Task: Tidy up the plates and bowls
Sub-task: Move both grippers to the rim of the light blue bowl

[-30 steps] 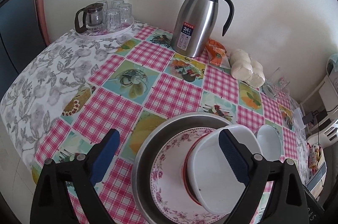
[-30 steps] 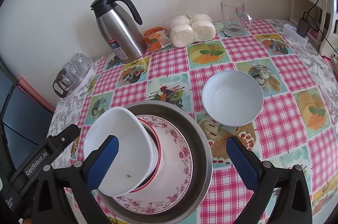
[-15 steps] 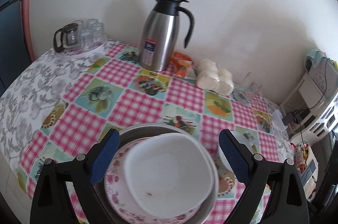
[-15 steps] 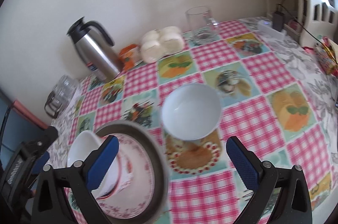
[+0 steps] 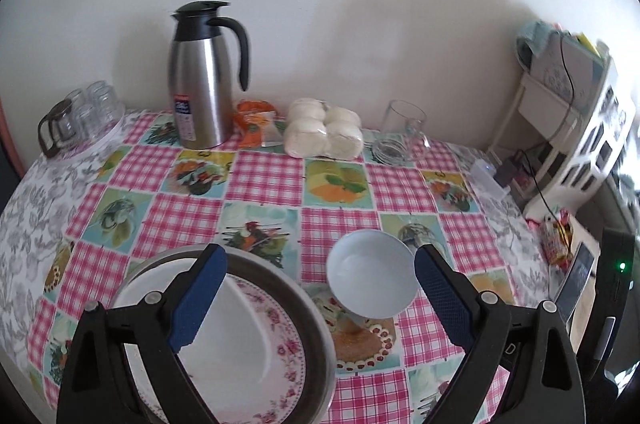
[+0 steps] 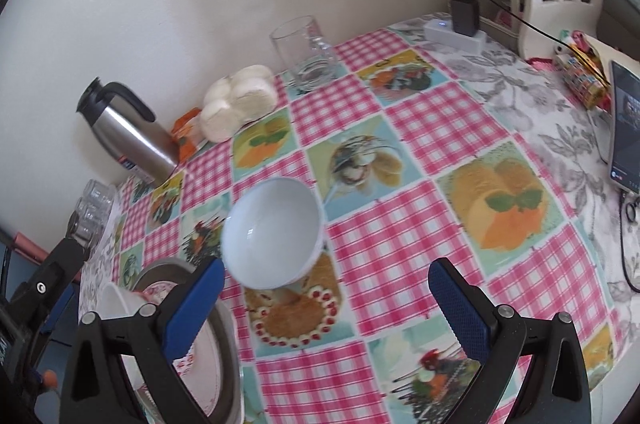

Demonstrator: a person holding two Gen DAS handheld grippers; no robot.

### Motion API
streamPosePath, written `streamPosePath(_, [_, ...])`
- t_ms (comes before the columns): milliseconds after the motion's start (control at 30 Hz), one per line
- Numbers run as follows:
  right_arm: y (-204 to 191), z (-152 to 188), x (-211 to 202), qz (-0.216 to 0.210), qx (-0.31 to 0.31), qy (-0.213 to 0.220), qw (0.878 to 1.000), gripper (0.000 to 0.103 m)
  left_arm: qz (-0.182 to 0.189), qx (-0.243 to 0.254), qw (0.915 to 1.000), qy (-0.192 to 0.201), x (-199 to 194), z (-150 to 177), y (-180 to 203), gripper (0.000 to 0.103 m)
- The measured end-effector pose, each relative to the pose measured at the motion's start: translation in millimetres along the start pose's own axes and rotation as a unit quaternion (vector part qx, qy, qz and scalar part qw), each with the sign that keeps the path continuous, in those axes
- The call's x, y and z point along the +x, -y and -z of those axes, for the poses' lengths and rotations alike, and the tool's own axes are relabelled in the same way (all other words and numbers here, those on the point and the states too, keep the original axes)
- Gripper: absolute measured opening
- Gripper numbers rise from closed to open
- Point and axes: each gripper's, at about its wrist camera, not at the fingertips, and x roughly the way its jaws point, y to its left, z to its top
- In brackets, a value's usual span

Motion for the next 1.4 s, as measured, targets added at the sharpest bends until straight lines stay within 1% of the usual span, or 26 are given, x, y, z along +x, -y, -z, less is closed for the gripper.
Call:
streamPosePath(100, [12.5, -2.9, 3.9, 0.006, 0.012, -0.003, 1.0, 0.103, 0.002, 0.018, 0.9997, -0.015, 12.7, 0.1, 17.2, 0.095])
streamPosePath(167, [20.0, -4.4, 7.8, 0.009, 0.022, -0.007, 1.0, 0.103, 0.002, 0.022, 0.9994, -0.026, 22.0, -0.4, 25.5, 0.095])
streamPosePath(233, [25.7, -5.5, 12.2, 0.013, 0.028, -0.01, 0.999, 0.103, 0.009, 0.02, 0.9993, -0.03, 29.4, -1.1, 29.5, 0.095])
streamPosePath(367, [33.0, -6.8, 23.1, 0.022, 0.035, -0.019, 0.999, 0.103, 0.015, 0.015, 0.9989, -0.041, 46.0, -2.5, 32.7, 0.095])
streamPosePath(533, [33.4, -5.2, 39.8, 0.023, 0.033, -0.029, 0.999, 0.103, 0.015, 0.009, 0.9975, -0.069, 71.6, -0.8, 29.8, 0.095])
streamPosePath(600, [30.8, -4.3, 47.7, 0.019, 0.032, -0.033, 0.999, 0.103, 0.021, 0.01, 0.9968, -0.077, 81.2, -0.1, 30.2, 0.093])
streamPosePath(700, [26.1, -2.5, 58.8, 0.006, 0.029, -0.041, 0.999, 0.103, 0.018, 0.016, 0.9958, -0.088, 94.5, 0.8, 31.2, 0.088])
streamPosePath(767, [23.1, -0.8, 65.3, 0.003, 0.025, -0.046, 0.999, 0.102, 0.017, 0.014, 0.9947, -0.1, 103.8, 2.5, 29.5, 0.08])
streamPosePath(800, [21.5, 0.3, 69.4, 0.002, 0.024, -0.05, 0.998, 0.1, 0.018, 0.013, 0.9943, -0.104, 106.6, 3.2, 28.7, 0.078])
streamPosePath(867, [19.3, 2.1, 77.6, -0.003, 0.024, -0.056, 0.998, 0.093, 0.014, 0.012, 0.9934, -0.114, 114.5, 5.1, 27.4, 0.076])
streamPosePath(933, [18.5, 3.1, 84.8, -0.006, 0.026, -0.063, 0.998, 0.082, 0.008, 0.012, 0.993, -0.117, 119.3, 5.8, 25.8, 0.075])
streamPosePath(1067, [15.1, 4.5, 95.6, -0.027, 0.031, -0.071, 0.997, 0.07, 0.001, 0.013, 0.9919, -0.126, 130.4, 7.5, 23.3, 0.07])
streamPosePath(1167, [10.3, 3.1, 99.0, -0.033, 0.026, -0.069, 0.997, 0.061, -0.007, 0.015, 0.9909, -0.134, 138.3, 9.5, 21.9, 0.067])
streamPosePath(1233, [8.3, 2.5, 101.8, -0.043, 0.027, -0.068, 0.996, 0.05, -0.012, 0.017, 0.9903, -0.137, 142.4, 10.1, 21.0, 0.065])
streamPosePath(1267, [8.3, 2.8, 103.2, -0.047, 0.029, -0.068, 0.996, 0.048, -0.013, 0.017, 0.9901, -0.138, 144.1, 10.0, 20.5, 0.065])
streamPosePath(1333, [7.6, 3.1, 105.7, -0.05, 0.028, -0.067, 0.996, 0.042, -0.014, 0.017, 0.9898, -0.141, 147.9, 10.8, 19.5, 0.064])
streamPosePath(1400, [7.3, 3.1, 107.4, -0.051, 0.025, -0.066, 0.996, 0.037, -0.014, 0.02, 0.9892, -0.145, 151.1, 12.4, 20.0, 0.061])
